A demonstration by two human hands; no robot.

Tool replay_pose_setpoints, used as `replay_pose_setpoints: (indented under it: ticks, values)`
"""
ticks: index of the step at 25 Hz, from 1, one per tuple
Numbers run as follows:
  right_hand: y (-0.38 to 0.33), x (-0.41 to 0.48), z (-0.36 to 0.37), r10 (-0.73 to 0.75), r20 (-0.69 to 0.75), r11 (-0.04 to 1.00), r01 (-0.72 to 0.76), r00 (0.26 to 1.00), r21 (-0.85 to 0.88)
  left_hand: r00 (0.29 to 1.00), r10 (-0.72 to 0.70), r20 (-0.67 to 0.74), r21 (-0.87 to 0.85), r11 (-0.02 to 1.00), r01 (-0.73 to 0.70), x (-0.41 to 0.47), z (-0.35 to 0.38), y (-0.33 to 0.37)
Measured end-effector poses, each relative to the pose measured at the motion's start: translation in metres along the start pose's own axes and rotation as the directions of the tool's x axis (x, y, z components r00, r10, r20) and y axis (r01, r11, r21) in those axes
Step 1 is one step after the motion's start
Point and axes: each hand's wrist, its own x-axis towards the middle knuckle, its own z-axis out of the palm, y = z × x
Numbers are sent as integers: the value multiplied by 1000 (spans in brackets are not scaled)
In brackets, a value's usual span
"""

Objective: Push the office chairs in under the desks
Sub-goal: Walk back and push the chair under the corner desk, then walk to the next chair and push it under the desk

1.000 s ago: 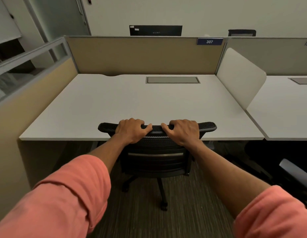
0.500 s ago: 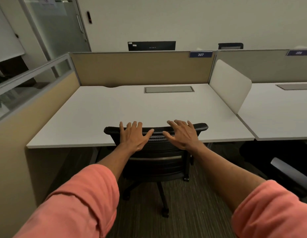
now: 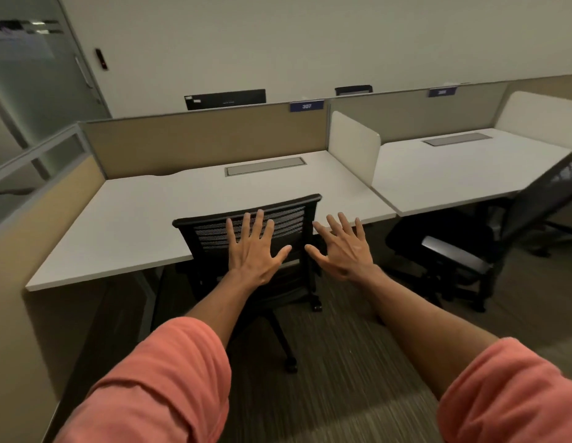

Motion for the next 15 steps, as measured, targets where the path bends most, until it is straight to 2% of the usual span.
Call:
replay_pose_setpoints:
  ticks: [8,15]
  values:
    - [91,-133,-15,224,-2,973,-224,975,-49,979,204,-25,-50,978,-205,-49,-15,134]
    - [240,-222,-31,401,-38,913,-403,915,-69,921,389,-34,-54,919,-390,-57,-18,313]
